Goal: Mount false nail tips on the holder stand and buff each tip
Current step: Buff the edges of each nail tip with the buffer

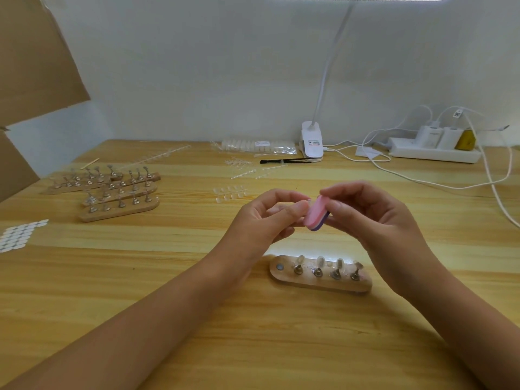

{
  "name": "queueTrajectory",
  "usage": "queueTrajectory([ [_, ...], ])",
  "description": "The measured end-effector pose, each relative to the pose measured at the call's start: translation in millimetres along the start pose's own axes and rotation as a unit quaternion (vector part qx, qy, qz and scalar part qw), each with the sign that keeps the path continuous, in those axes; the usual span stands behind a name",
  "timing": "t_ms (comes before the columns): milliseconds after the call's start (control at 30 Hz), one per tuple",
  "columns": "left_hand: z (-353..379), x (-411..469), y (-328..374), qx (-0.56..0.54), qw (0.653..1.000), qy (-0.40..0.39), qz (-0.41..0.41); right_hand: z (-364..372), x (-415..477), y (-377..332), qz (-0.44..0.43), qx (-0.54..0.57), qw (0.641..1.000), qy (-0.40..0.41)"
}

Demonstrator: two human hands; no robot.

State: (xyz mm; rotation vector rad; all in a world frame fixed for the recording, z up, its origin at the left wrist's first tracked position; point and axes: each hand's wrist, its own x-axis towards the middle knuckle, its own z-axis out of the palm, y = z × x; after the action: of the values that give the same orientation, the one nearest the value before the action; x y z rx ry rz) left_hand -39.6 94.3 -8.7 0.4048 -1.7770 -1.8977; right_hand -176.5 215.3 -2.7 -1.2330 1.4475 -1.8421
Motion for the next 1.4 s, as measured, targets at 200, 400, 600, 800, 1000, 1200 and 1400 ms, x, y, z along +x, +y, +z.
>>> queueTrajectory([
  [200, 0.0, -0.3, -0.5, 0.005, 1.0, -0.002, -0.005, 0.2, -1.9, -1.8, 0.011, -0.007, 1.0, -0.014],
  [400, -0.2, 0.4, -0.4, -0.001, 1.0, 0.004, -0.006, 2.2, -2.1, -2.9, 0.007, -0.008, 1.0, 0.006],
  [600, -0.9, 0.7, -1.1, 0.0, 1.0, 0.006, -0.005, 5.6, -2.9, -0.2, 0.0, -0.01, 1.0, 0.01],
  [800, -1.5, -0.1, 0.4, -0.001, 1.0, 0.006, 0.0, 4.9, -3.4, -0.2, 0.01, -0.01, 1.0, 0.007],
  [1000, -2.1, 1.2, 0.6, 0.003, 1.0, 0.013, 0.0, 5.4, -1.5, 0.6, 0.004, 0.007, 0.999, 0.046],
  [1200, -1.5, 0.5, -1.2, 0.008, 1.0, 0.007, 0.004, 5.7, -3.6, 0.0, 0.003, -0.025, 1.0, 0.007],
  [1400, -2.1, 1.3, -0.2, 0.007, 1.0, 0.021, 0.002, 4.5, -2.9, 2.6, 0.008, -0.015, 1.0, 0.005],
])
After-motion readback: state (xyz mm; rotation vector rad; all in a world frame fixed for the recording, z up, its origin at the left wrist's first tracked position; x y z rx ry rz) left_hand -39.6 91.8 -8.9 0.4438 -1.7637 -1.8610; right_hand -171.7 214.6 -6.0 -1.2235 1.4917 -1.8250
